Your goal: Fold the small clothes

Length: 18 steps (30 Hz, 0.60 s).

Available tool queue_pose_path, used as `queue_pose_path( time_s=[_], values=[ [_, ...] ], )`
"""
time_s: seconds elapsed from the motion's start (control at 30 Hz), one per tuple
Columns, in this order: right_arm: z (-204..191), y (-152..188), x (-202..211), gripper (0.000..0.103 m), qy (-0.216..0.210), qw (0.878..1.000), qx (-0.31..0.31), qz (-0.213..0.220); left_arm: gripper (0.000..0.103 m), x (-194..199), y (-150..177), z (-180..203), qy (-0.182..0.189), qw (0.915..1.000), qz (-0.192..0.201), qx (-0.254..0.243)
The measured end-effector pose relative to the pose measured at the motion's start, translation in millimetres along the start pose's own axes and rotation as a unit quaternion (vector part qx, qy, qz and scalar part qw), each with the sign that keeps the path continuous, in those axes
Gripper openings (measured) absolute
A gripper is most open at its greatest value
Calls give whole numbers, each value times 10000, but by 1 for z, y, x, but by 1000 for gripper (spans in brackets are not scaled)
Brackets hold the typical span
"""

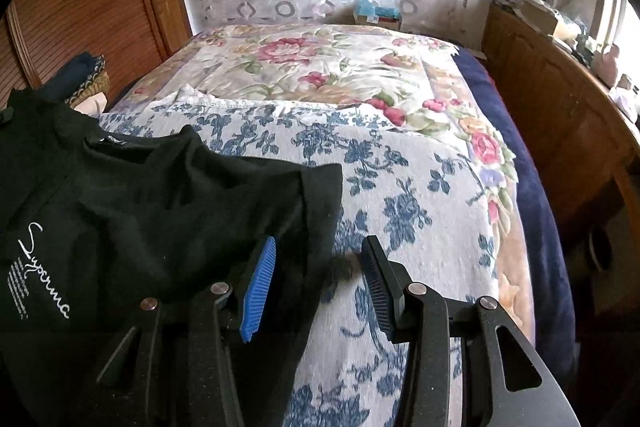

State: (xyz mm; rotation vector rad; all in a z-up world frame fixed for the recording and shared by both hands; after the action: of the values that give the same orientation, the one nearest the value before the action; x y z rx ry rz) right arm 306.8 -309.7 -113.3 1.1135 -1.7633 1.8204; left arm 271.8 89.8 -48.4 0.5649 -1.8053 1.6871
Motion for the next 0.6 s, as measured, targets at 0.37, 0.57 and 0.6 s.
queue_pose_path(
  time_s=[0.37, 0.57, 0.6],
  values=[
    [4, -2, -7, 46, -28, 10000, 36, 74, 36, -5, -1, 2, 113, 9999, -55, -77],
    [-1, -4, -8, 38, -115, 9998, 133, 51, 9, -2, -5, 9, 278, 9995, 36, -164],
    [-2, -4, -7, 36, -122, 9998, 146, 49, 7, 1, -6, 11, 333, 9993, 81, -174]
  ],
)
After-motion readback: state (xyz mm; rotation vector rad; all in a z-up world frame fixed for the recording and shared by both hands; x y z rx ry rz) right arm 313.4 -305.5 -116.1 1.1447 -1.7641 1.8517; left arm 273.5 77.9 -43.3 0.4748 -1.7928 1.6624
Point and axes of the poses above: each gripper's, at about its wrist camera, not at the fingertips, and x roughly against the way its jaws point, z to its right, y to its underside, the point moved 4 cm from there along -x, roughly the way its jaws point, and after that the axes turned 6 degrees about -x, right-handed, at the moved point
